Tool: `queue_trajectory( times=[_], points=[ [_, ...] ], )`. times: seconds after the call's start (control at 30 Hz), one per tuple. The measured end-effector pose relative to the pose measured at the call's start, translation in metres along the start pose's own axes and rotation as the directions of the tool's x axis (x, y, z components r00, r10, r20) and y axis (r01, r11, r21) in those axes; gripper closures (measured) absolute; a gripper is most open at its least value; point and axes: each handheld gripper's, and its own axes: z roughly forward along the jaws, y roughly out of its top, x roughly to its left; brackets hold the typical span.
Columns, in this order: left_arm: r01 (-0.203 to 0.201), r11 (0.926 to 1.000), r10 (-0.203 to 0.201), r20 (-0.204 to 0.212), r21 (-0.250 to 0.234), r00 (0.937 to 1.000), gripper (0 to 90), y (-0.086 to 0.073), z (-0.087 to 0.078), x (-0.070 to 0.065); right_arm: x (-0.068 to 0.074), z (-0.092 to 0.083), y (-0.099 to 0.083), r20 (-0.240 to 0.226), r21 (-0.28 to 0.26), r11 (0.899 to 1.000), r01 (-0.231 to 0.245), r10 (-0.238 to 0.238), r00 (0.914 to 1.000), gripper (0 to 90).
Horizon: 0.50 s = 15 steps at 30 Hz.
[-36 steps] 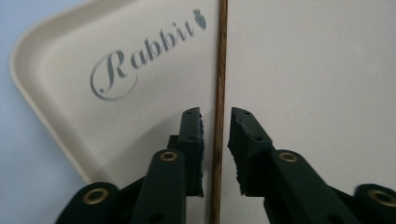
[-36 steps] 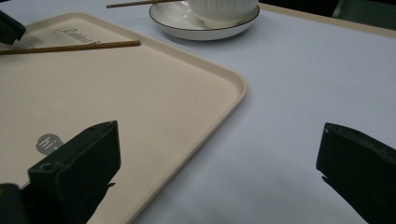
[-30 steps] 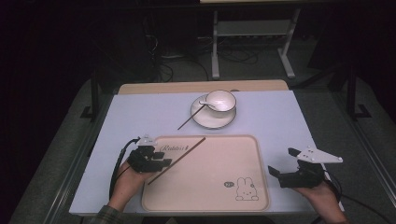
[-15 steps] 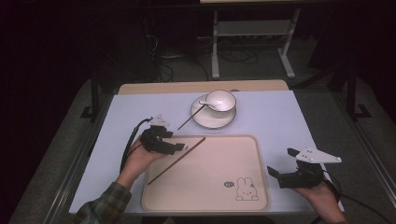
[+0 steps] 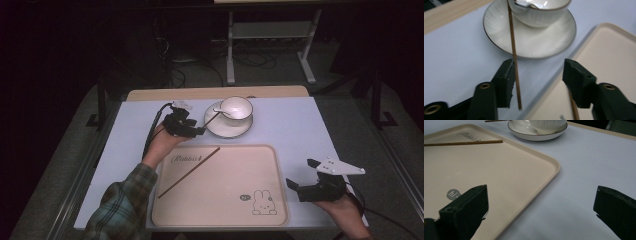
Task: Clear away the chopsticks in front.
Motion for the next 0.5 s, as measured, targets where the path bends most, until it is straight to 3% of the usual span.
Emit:
queue_trajectory(
  times=[0.27,0.5],
  points=[
    [0.003,1.0,-0.003,-0.023,0.004,0.9997,60.0,0.025,0.031,0.012,-0.001,0.0,0.0,0.002,-0.003,1.0,-0.002,0.002,1.0,0.0],
    [0.015,0.9992,-0.013,-0.046,0.037,0.9988,67.8,0.031,0.059,0.022,-0.002,-0.001,0.0,-0.003,-0.01,1.0,-0.009,0.009,1.0,0.0]
  ],
)
